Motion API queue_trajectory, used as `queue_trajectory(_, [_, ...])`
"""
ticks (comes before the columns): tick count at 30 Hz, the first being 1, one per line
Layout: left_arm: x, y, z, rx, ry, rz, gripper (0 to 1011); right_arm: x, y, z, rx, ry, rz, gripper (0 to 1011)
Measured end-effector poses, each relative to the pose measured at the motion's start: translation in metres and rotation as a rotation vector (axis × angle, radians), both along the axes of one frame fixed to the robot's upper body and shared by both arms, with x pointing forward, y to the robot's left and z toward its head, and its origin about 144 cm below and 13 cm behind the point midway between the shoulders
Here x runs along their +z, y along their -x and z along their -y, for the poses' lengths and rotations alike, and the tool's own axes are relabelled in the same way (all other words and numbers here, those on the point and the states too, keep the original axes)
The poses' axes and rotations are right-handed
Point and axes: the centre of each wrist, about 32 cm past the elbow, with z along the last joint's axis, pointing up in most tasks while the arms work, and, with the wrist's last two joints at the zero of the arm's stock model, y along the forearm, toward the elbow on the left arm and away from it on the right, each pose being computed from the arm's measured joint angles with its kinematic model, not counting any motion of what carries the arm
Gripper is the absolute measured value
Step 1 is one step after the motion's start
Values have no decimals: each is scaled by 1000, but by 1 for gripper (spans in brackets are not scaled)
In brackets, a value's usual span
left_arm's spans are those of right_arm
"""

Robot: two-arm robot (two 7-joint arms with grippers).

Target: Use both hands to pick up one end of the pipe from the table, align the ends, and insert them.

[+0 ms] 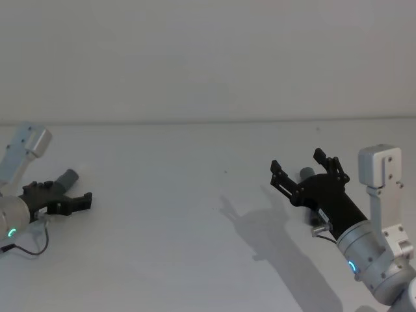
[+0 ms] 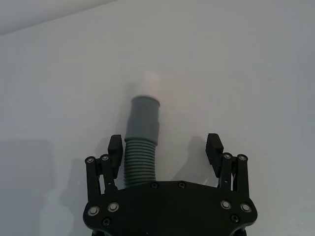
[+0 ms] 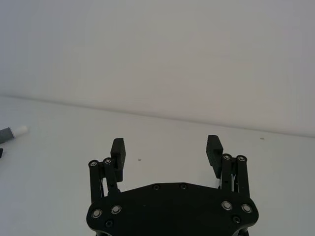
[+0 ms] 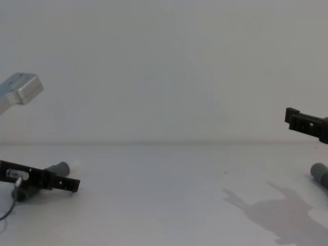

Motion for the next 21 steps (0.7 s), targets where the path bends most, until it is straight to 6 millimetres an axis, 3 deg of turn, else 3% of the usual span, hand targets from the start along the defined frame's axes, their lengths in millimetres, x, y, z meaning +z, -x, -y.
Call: queue_trajectory(21, [14,-2,-2,40,-14,56,1002,0,0,0,0,0,0,1001])
